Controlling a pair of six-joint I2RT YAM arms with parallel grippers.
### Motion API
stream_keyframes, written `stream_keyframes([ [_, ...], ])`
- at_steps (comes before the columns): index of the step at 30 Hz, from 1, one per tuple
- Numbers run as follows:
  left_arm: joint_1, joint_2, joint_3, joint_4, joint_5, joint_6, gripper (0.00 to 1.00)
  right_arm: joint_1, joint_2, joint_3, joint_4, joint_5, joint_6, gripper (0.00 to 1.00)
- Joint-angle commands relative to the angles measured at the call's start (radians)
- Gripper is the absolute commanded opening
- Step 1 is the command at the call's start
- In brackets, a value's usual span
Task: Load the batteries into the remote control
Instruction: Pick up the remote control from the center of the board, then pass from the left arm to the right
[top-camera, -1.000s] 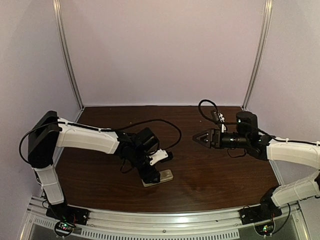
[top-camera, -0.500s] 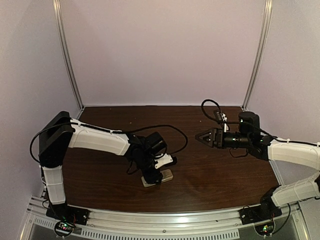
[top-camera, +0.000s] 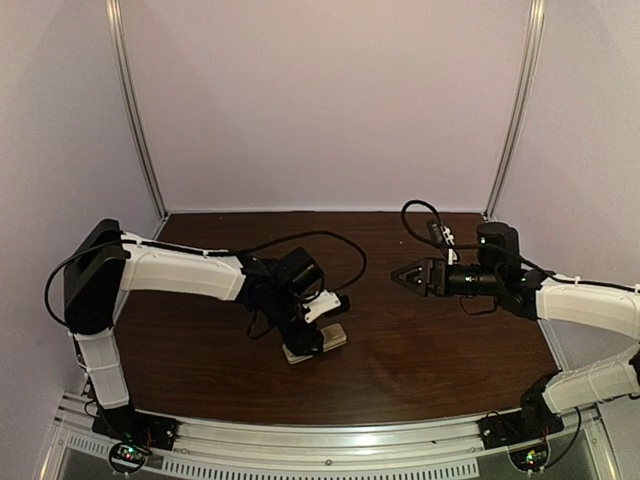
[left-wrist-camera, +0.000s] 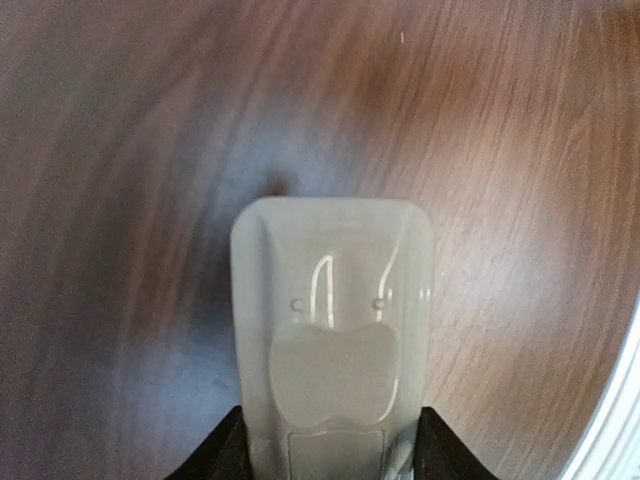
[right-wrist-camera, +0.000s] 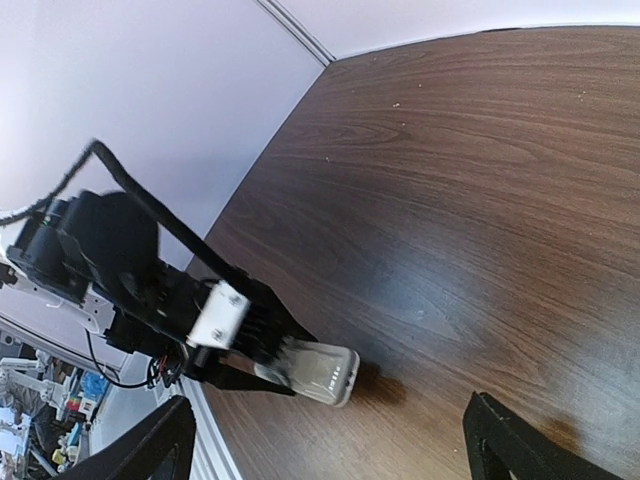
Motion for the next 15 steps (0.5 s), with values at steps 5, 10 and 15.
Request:
stream_keyframes([
  [5, 0.086, -0.312, -0.017, 0.238, 0.236, -0.052, 0.32, -0.008, -0.027, 0.091, 0.078, -0.075, -0.065, 0.93],
  [10, 0.091, -0.405, -0.034, 0.349, 0.346, -0.063, 0.33, 0.064, -0.043, 0.123, 0.257, -0.174, -0.031, 0.93],
  [15, 0.09, -0.447, -0.086, 0.488, 0.47, -0.112, 0.33, 0.14, -0.014, 0.187, 0.311, -0.214, -0.046, 0.93],
])
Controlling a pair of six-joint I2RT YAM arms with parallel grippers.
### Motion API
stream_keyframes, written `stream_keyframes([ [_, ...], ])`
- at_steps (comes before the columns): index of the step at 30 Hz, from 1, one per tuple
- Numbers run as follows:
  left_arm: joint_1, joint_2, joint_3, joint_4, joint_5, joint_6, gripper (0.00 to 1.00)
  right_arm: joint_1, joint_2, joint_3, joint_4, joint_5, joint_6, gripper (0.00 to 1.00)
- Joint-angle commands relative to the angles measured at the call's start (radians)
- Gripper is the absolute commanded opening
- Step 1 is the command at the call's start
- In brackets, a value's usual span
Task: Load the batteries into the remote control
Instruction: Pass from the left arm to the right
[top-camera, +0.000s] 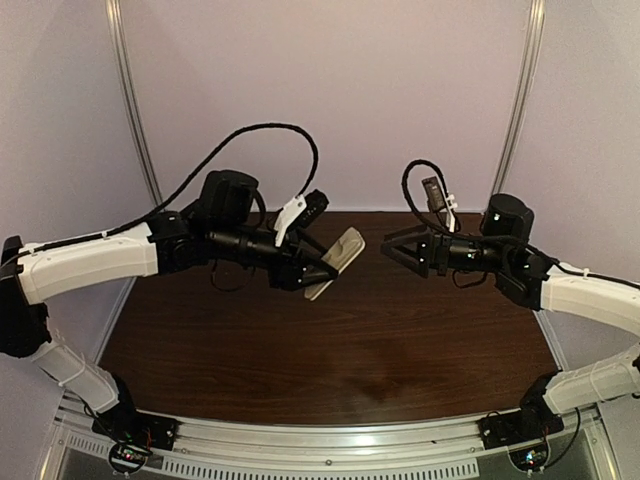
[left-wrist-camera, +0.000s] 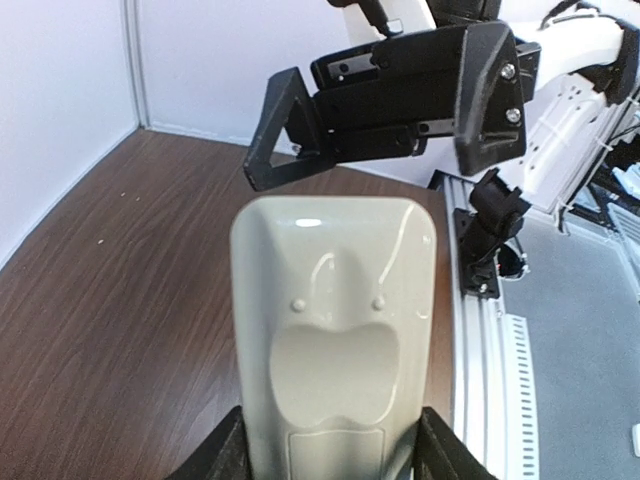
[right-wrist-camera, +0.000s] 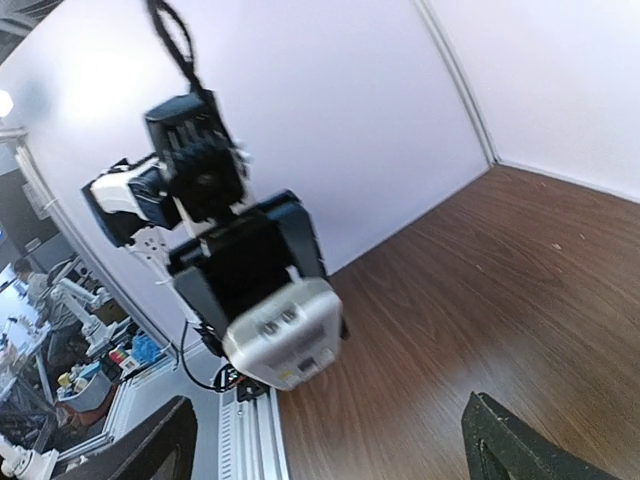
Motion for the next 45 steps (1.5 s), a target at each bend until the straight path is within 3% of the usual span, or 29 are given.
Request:
stream_keyframes([
  [1, -0.001, -0.034, -0.066, 0.186, 0.162, -0.063, 0.33, 0.056, 0.01, 0.066, 0.143, -0.078, 0.004, 0.93],
  [6, -0.001, -0.072, -0.118, 0.327, 0.227, -0.125, 0.33, 0.129, 0.04, 0.115, 0.171, -0.083, -0.013, 0.92],
  [16, -0.003, -0.076, -0.135, 0.375, 0.27, -0.137, 0.33, 0.182, 0.134, 0.145, 0.264, -0.047, 0.013, 0.89],
  [24, -0.003, -0.077, -0.159, 0.419, 0.287, -0.164, 0.33, 0.234, 0.181, 0.182, 0.295, -0.073, 0.019, 0.67],
  [30, -0.004, -0.08, -0.169, 0.437, 0.284, -0.17, 0.32, 0.244, 0.188, 0.191, 0.285, -0.078, 0.012, 0.42],
  [34, -0.003, -0.084, -0.175, 0.437, 0.273, -0.172, 0.34, 0.246, 0.186, 0.203, 0.237, -0.072, -0.007, 0.33],
  [36, -0.001, -0.086, -0.175, 0.425, 0.262, -0.173, 0.45, 0.245, 0.178, 0.21, 0.201, -0.053, -0.023, 0.28],
  [42, 0.082, -0.16, -0.231, 0.388, 0.242, -0.213, 0.95, 0.231, 0.143, 0.264, -0.076, 0.032, -0.135, 0.23],
  [45, 0.144, -0.234, -0.276, 0.347, 0.186, -0.226, 0.97, 0.222, 0.153, 0.317, -0.334, 0.121, -0.238, 0.22],
])
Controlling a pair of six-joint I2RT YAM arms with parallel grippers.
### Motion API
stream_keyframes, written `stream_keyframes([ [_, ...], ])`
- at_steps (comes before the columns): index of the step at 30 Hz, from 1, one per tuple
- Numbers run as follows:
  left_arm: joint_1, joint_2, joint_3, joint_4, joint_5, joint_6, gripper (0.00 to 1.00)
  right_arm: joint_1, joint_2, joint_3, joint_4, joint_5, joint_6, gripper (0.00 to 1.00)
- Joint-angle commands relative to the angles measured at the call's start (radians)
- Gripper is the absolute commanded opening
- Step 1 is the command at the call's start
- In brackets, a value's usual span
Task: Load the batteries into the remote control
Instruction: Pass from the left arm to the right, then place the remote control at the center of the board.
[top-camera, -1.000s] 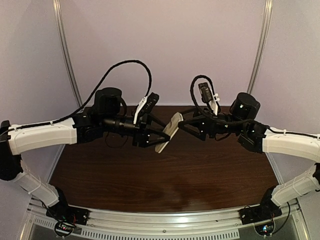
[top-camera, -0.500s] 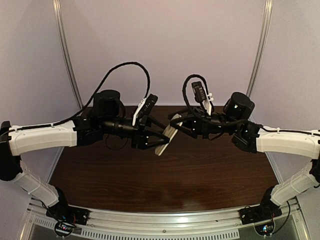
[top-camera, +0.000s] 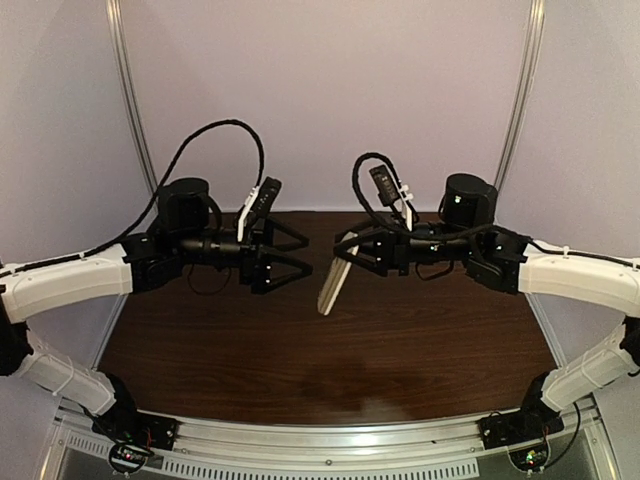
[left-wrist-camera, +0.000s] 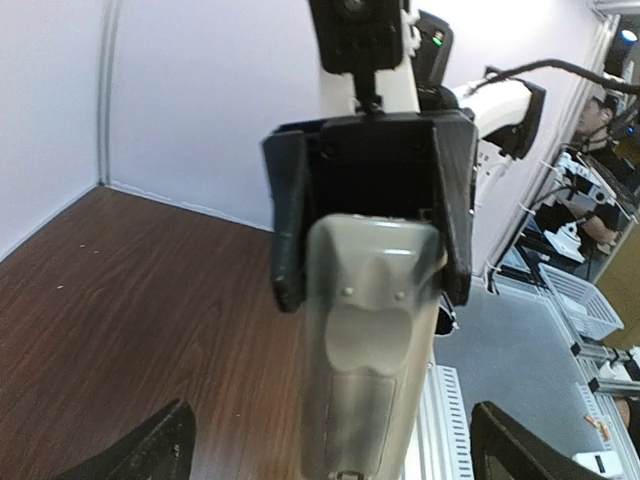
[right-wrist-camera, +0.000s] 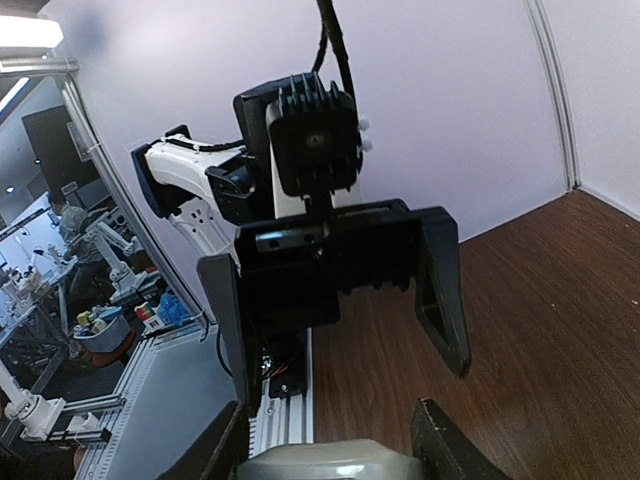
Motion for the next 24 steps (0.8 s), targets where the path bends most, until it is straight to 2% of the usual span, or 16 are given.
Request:
stream_keyframes([
  [1, 0.086, -0.118, -0.058, -0.034, -0.085, -0.02, 0.97, -0.01, -0.01, 0.083, -0.396, 0.151, -0.159, 0.21],
  [4, 0.114, -0.158, -0.082, -0.099, -0.184, -0.016, 0.97, -0.01, 0.035, 0.112, -0.594, 0.243, -0.205, 0.2],
  [10, 0.136, -0.176, -0.091, -0.191, -0.31, -0.025, 0.98, -0.01, 0.169, 0.177, -0.795, 0.344, -0.256, 0.2],
  [15, 0.156, -0.146, -0.08, -0.243, -0.404, -0.044, 0.97, -0.006, 0.327, 0.261, -0.906, 0.387, -0.281, 0.19],
  [24, 0.18, -0.15, -0.099, -0.25, -0.457, -0.037, 0.97, 0.039, 0.525, 0.406, -1.042, 0.535, -0.302, 0.19],
])
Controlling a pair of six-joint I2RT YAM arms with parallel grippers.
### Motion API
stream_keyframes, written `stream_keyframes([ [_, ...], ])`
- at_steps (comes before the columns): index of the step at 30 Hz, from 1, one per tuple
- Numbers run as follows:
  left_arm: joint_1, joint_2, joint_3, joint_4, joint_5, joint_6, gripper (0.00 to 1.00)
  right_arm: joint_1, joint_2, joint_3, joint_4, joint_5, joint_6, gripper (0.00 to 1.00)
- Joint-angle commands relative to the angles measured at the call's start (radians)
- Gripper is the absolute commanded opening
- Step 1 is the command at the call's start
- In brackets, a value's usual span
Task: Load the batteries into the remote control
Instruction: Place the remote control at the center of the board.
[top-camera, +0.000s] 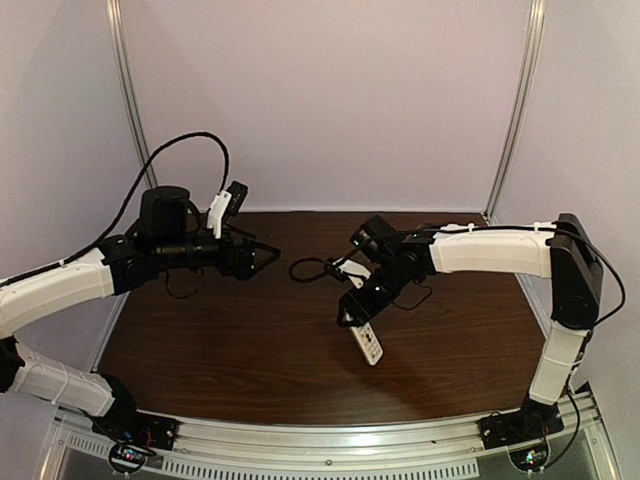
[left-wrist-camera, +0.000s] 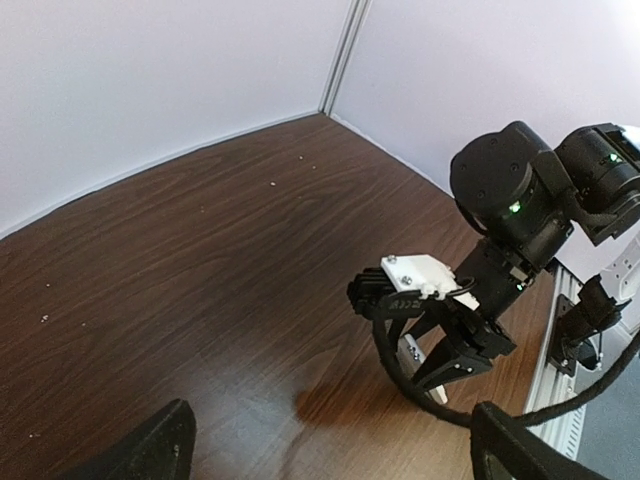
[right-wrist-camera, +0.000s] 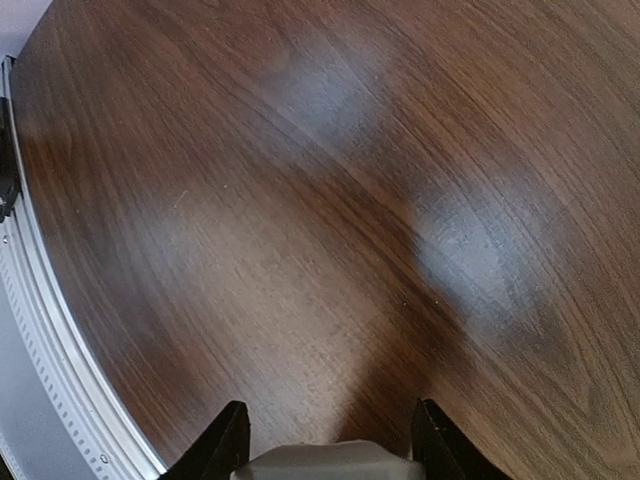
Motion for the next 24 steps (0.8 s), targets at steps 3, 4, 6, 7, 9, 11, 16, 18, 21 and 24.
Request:
stream_keyframes([
  [3, 0.022, -0.001, -0.004, -0.027, -0.098, 0.006, 0.97, 0.041, 0.121, 0.119, -0.099, 0.144, -0.02, 0.21],
  [4, 0.024, 0.001, 0.003, -0.042, -0.118, 0.008, 0.97, 0.044, 0.148, 0.139, -0.104, 0.144, -0.018, 0.22],
  [6, 0.027, 0.007, 0.028, -0.073, -0.172, 0.007, 0.97, 0.049, 0.201, 0.176, -0.111, 0.146, -0.013, 0.23],
  [7, 0.03, 0.011, 0.039, -0.089, -0.199, 0.004, 0.97, 0.052, 0.226, 0.195, -0.117, 0.155, -0.011, 0.24],
  [9, 0.042, 0.017, 0.052, -0.109, -0.241, -0.009, 0.97, 0.057, 0.262, 0.218, -0.122, 0.175, -0.005, 0.28],
  [11, 0.054, 0.022, 0.055, -0.116, -0.264, -0.021, 0.97, 0.064, 0.292, 0.236, -0.125, 0.2, -0.002, 0.32],
  [16, 0.073, 0.022, 0.043, -0.102, -0.272, -0.039, 0.97, 0.08, 0.345, 0.272, -0.149, 0.24, 0.011, 0.42],
  [18, 0.074, 0.021, 0.037, -0.095, -0.266, -0.039, 0.97, 0.085, 0.352, 0.273, -0.143, 0.239, 0.018, 0.49],
  [21, 0.075, 0.028, 0.035, -0.107, -0.27, -0.036, 0.97, 0.091, 0.354, 0.274, -0.134, 0.227, 0.027, 0.61],
  [24, 0.077, 0.034, 0.035, -0.117, -0.257, -0.037, 0.97, 0.094, 0.343, 0.273, -0.123, 0.209, 0.029, 0.71],
])
